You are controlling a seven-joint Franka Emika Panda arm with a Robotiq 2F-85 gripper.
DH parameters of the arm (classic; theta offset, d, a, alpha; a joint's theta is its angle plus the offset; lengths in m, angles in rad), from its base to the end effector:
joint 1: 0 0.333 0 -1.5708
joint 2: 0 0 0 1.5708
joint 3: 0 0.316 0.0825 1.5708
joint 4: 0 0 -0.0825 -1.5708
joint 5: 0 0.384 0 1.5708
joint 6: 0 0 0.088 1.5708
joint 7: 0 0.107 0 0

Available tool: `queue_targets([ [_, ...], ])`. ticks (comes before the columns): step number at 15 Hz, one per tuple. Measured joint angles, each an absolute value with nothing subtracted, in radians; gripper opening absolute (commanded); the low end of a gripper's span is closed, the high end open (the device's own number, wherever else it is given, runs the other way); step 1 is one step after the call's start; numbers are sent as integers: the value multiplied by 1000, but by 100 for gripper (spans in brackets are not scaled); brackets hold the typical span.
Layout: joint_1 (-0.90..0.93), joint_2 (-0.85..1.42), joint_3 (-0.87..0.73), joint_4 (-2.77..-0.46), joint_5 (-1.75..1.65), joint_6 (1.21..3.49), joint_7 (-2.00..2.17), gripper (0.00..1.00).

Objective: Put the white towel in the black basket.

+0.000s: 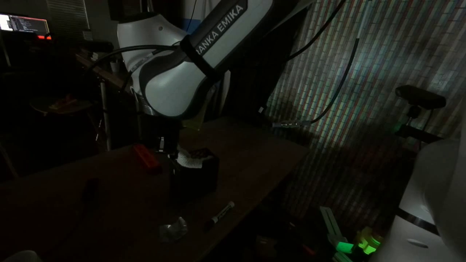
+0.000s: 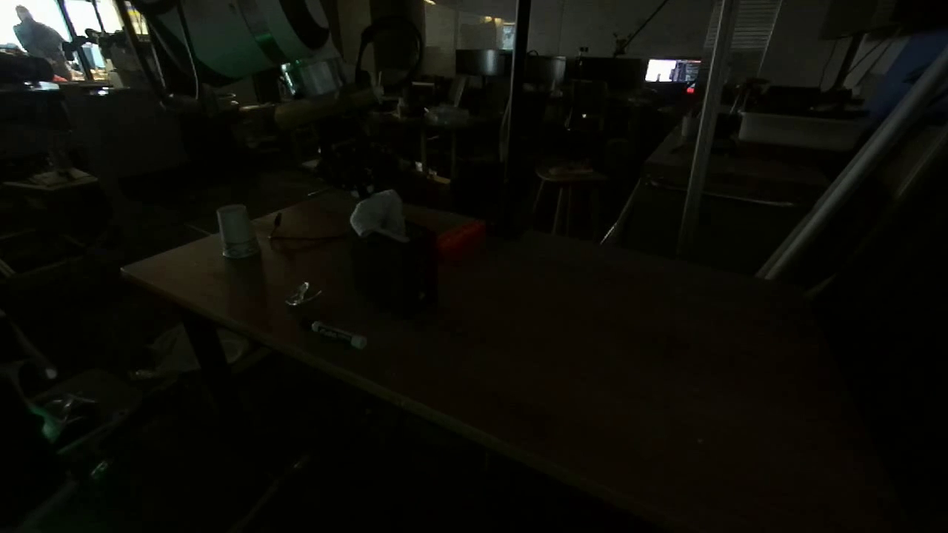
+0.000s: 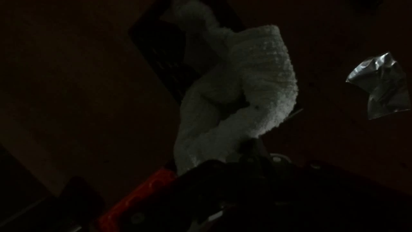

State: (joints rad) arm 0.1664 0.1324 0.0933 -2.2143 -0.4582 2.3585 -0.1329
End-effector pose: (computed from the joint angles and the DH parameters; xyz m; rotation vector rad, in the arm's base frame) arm 0.5288 0.1342 0.3205 2.6510 0.9933 0.0480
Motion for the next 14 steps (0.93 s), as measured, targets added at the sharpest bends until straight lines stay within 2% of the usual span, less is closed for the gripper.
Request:
queue_targets([
  [14,104,131,63,-2249,-466,2357,-107,0],
])
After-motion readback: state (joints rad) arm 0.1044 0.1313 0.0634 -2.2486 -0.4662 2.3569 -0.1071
